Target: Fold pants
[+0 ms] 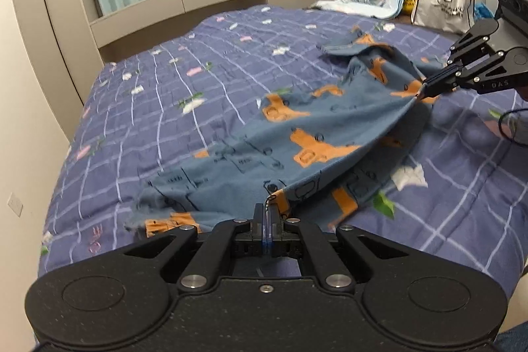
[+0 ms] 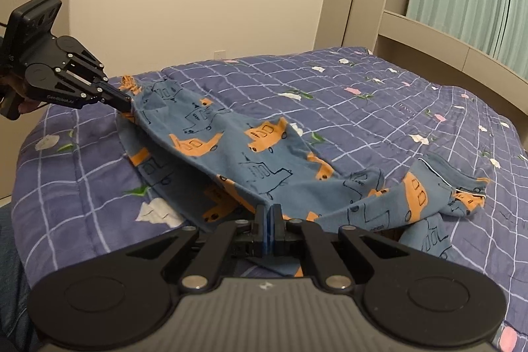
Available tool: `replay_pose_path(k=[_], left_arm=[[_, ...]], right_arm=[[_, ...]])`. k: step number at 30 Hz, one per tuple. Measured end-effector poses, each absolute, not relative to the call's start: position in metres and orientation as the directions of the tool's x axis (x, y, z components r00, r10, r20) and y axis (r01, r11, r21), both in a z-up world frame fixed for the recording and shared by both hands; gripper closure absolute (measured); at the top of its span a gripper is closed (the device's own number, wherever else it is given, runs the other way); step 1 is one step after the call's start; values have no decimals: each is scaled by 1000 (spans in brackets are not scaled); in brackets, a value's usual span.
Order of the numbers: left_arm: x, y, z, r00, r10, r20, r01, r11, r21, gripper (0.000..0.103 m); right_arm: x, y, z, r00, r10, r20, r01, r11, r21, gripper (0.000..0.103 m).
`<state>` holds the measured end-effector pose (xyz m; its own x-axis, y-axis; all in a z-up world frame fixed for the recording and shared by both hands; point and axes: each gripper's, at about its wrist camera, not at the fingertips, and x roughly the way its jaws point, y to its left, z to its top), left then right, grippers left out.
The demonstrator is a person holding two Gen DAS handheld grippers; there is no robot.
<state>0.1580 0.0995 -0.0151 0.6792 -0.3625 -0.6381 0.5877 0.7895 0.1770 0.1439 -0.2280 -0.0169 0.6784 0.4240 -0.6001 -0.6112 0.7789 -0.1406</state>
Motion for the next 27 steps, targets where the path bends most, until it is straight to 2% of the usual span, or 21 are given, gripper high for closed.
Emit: replay_pose_path(k=[4,5,7,9,10,11,12,13,14,17,19,23,27], left_arm=[[161,97,-30,654,-344,-674,576,804,149,101],[161,95,-33,654,-341,-675,571,808,145,98],[158,93,-33,656,-342,-673,557,821,125,85],[153,88,-32,661,-352,-663,545,833,100,62],[150,84,-31,662,-357,-658,539,838,88,56],[147,80,-29,667,-358,-653,530,844,78,43],[145,75,-28,671,-358,-649,522,850,70,32],[142,68,-27,680,-358,-640,511,857,63,28],[140,60,-25,690,-357,-629,498,866,54,20],[138,32,-21,722,-364,-589,459,888,13,2],[140,9,-18,759,-355,-546,417,909,-11,1],[153,-35,-15,805,-341,-485,340,936,-93,1],[178,-87,-19,799,-287,-528,290,954,-80,1]], right_arm=[[146,-224,-31,663,412,-625,-613,779,-136,101],[148,-224,-34,659,412,-630,-612,780,-130,101],[148,-226,-39,658,414,-629,-605,788,-113,99],[148,-231,-41,659,425,-620,-594,801,-82,93],[146,-234,-41,664,434,-609,-588,806,-66,81],[144,-239,-40,673,437,-597,-576,816,-52,64],[140,-244,-39,685,439,-581,-563,826,-39,54],[137,-250,-37,701,436,-564,-546,837,-31,38],[134,-256,-34,720,426,-548,-524,851,-27,27],[123,-286,-29,774,376,-510,-433,902,8,10],[118,-308,-26,800,340,-494,-375,927,32,0],[107,-354,-27,842,225,-490,-222,973,66,0],[111,-393,-34,849,128,-512,-83,990,111,0]])
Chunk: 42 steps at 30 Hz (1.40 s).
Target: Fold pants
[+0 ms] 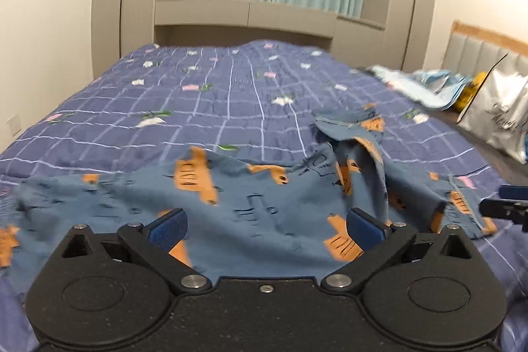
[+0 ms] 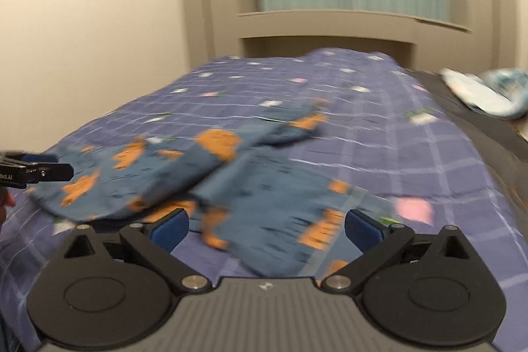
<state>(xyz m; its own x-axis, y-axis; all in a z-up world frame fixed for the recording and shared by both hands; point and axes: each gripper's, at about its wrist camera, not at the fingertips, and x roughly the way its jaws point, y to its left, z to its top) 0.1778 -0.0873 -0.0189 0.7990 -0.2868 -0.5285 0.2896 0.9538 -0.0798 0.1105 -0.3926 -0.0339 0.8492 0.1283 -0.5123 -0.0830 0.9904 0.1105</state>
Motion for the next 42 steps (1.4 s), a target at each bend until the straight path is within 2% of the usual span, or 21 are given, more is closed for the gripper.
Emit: replay_pose_path(k=[2,4,6,8,9,14,16,19,23,26,31,34,36,38,40,42], left_arm=[[188,-109,-24,790,-259,-556,288,957,-36,1],[195,-124,-28,782,-232,-579,286,958,3,1],[199,-134,-30,779,-225,-585,288,957,15,1],[200,-134,-32,777,-228,-587,290,957,12,1],[201,-133,-33,775,-224,-591,286,958,12,1],[207,-127,-39,762,-195,-617,253,968,6,1],[209,-125,-39,759,-197,-620,249,968,-3,1],[208,-124,-36,761,-207,-614,253,967,-12,1],[205,-121,-31,763,-255,-595,278,959,-55,1],[200,-121,-29,759,-309,-573,309,946,-100,1],[192,-129,-25,744,-411,-526,397,906,-148,1],[191,-139,-25,727,-454,-516,446,883,-148,1],[191,-146,-25,717,-468,-517,472,871,-134,1],[192,-152,-26,711,-472,-521,485,866,-123,1],[195,-158,-27,710,-463,-530,482,869,-114,1],[197,-162,-28,713,-455,-533,473,874,-113,1]], right_arm=[[123,-413,-38,828,92,-553,-5,988,158,0],[135,-432,-43,807,123,-578,20,972,235,1],[149,-447,-48,784,163,-599,17,959,283,6],[160,-454,-53,764,176,-620,16,957,291,30],[163,-455,-56,757,181,-628,15,956,294,35],[172,-461,-56,749,175,-639,3,964,267,81],[172,-461,-50,754,163,-636,-12,972,235,94],[178,-464,-36,767,118,-631,-36,989,142,96],[187,-472,-9,787,42,-615,-63,998,-11,96],[203,-477,-1,765,8,-644,-100,989,-107,96],[224,-473,-30,697,-19,-717,-154,972,-176,96],[229,-475,-52,671,-30,-741,-142,976,-168,93],[229,-479,-55,678,-18,-735,-116,985,-131,82],[227,-482,-50,686,-23,-727,-99,987,-123,49],[229,-483,-38,700,-6,-714,-108,988,-114,30],[239,-479,-23,714,33,-700,-131,988,-86,23]])
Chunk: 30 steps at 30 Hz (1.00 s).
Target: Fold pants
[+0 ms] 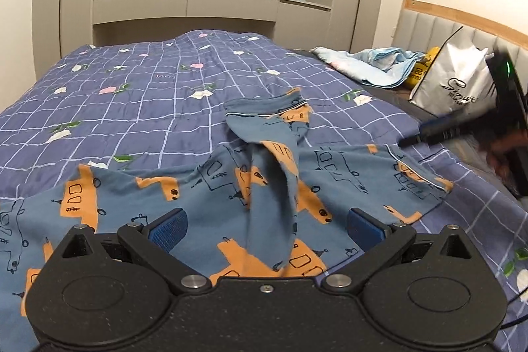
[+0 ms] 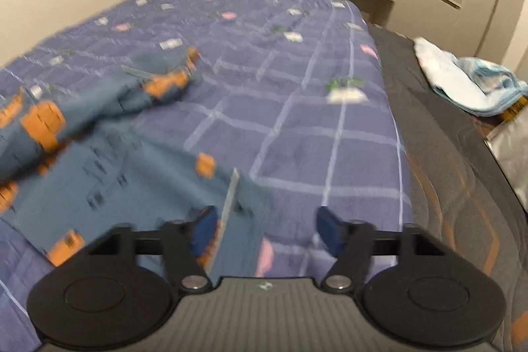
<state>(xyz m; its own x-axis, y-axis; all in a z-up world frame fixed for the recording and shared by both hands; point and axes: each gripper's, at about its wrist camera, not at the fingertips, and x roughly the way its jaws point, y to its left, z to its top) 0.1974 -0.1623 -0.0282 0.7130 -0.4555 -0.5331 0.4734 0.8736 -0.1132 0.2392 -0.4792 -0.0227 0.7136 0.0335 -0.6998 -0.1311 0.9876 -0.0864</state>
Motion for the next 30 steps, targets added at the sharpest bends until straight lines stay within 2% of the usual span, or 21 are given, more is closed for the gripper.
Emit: replay_pose_path(k=[2,5,11,14,15,17,19,22,24,28,29,30], left_arm=[[200,-164,-29,710,-461,-531,471,873,-128,1],[203,-166,-29,715,-457,-529,454,879,-147,1],[200,-160,-34,734,-442,-516,407,894,-187,2],[195,-157,-36,754,-423,-502,385,905,-183,10],[193,-156,-36,757,-422,-499,384,905,-182,13],[191,-155,-36,764,-416,-494,381,908,-175,18],[190,-154,-37,769,-414,-487,378,909,-176,24],[191,-154,-39,747,-449,-490,402,893,-204,40],[192,-157,-40,728,-474,-496,427,879,-213,60],[193,-164,-41,695,-510,-507,465,856,-223,73],[193,-166,-42,689,-513,-512,470,854,-222,79],[195,-167,-43,682,-515,-519,475,851,-221,89]], right_arm=[[256,-470,-7,726,73,-684,-155,986,-59,13],[286,-445,9,720,144,-679,-224,974,-30,6],[350,-377,20,645,219,-732,-354,935,-32,3],[374,-349,16,600,246,-761,-392,920,-11,4],[382,-339,14,583,247,-774,-399,917,-8,6],[394,-321,9,553,249,-795,-421,907,-9,17],[402,-304,4,538,227,-812,-428,903,-31,22],[412,-282,-5,532,180,-827,-429,900,-81,25],[417,-271,-12,529,145,-836,-419,901,-109,28],[421,-259,-25,516,73,-854,-409,897,-171,55],[421,-259,-27,512,67,-856,-409,896,-174,65],[420,-260,-28,510,64,-858,-406,897,-174,73]])
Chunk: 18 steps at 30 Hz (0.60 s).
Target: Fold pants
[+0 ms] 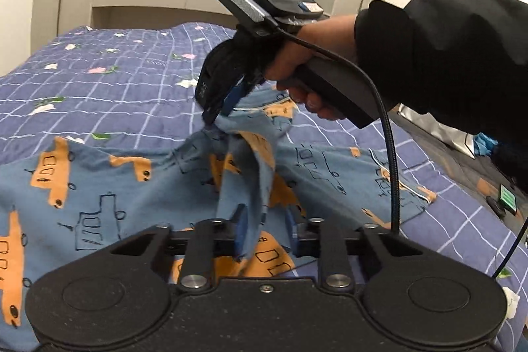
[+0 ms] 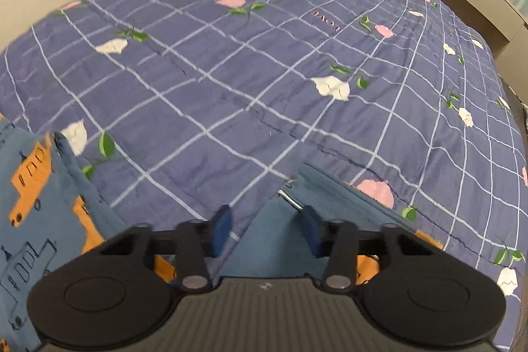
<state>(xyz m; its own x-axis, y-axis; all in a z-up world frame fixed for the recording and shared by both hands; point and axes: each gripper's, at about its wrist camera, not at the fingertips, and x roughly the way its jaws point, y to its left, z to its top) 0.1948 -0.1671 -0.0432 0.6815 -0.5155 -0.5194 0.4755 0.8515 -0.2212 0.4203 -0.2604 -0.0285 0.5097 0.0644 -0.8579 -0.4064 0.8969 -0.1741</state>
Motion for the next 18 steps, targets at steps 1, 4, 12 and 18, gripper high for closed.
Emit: replay_pose_path(k=[1,4,12,18], left_arm=[[197,-168,-44,675,-515,-528,477,851,-219,94],[200,-169,-44,673,-504,-541,468,857,-215,103],[194,-167,-18,712,-493,-499,506,854,-122,103],[176,-179,-9,692,-525,-496,611,791,16,103]], right_arm=[[419,-264,-28,513,69,-855,-401,901,-168,90],[414,-276,-20,552,93,-829,-377,914,-149,101],[348,-363,43,745,150,-650,-216,976,-22,101],[243,-438,51,832,99,-546,-51,993,102,101]])
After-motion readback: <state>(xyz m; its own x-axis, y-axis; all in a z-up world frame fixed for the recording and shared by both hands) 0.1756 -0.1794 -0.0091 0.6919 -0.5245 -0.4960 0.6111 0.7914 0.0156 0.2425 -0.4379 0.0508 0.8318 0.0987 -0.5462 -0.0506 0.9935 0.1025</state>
